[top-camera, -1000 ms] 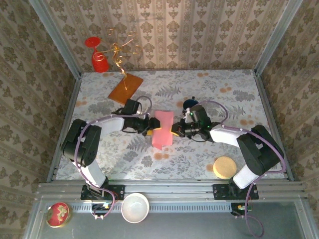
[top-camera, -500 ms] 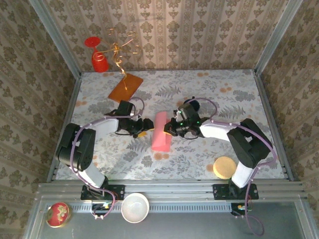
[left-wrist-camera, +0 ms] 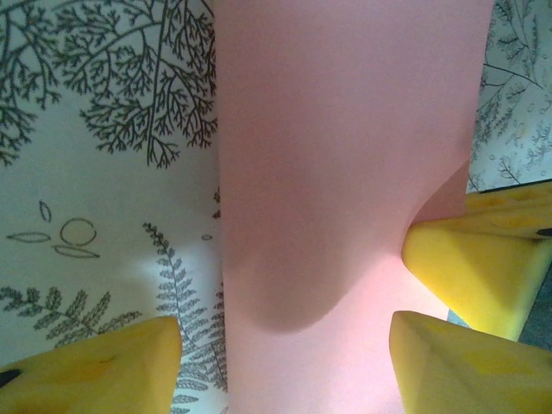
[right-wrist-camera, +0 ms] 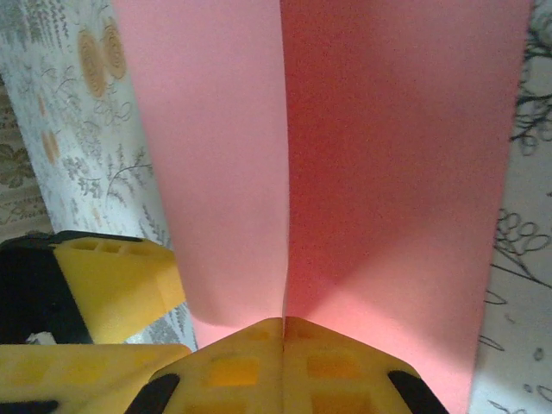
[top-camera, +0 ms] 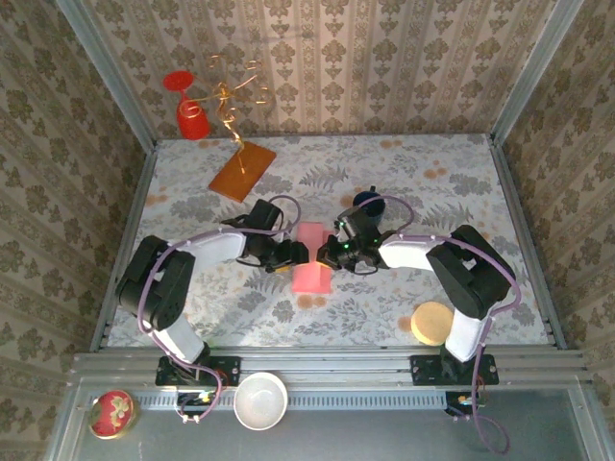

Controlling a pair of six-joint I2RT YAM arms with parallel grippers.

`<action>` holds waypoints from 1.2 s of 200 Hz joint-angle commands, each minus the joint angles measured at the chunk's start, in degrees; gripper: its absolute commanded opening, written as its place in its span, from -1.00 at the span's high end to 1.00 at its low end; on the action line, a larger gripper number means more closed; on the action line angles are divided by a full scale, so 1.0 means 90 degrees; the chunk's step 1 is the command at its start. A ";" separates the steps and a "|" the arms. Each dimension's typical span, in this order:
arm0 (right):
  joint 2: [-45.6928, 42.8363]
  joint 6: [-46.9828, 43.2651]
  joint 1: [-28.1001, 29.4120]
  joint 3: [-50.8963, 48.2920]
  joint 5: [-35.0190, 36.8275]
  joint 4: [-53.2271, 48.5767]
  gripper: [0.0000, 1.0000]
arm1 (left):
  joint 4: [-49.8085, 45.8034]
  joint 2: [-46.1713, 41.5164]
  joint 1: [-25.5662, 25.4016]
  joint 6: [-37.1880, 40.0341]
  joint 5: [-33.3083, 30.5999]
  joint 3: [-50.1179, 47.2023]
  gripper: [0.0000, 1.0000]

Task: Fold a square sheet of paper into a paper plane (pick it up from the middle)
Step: First fold in half a square sheet of paper at the center of the table.

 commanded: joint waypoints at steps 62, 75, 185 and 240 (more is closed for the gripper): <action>-0.0170 -0.0232 0.0014 0.0020 0.0468 -0.0714 0.96 | -0.0311 0.0455 -0.0240 0.0216 -0.0615 0.0537 -0.06; -0.0151 -0.0277 0.0014 0.0057 0.0479 -0.0782 0.96 | -0.0244 0.0510 -0.0243 0.0159 -0.0625 0.0542 -0.02; -0.0867 -0.0443 -0.0088 -0.0028 0.1296 -0.1565 0.30 | -0.0483 0.1434 -0.0483 -0.0080 -0.1093 0.0523 0.31; -0.1301 -0.0405 -0.0409 -0.0442 0.1746 -0.1505 0.27 | -0.0858 0.2005 -0.0733 -0.0201 -0.1435 0.0677 0.31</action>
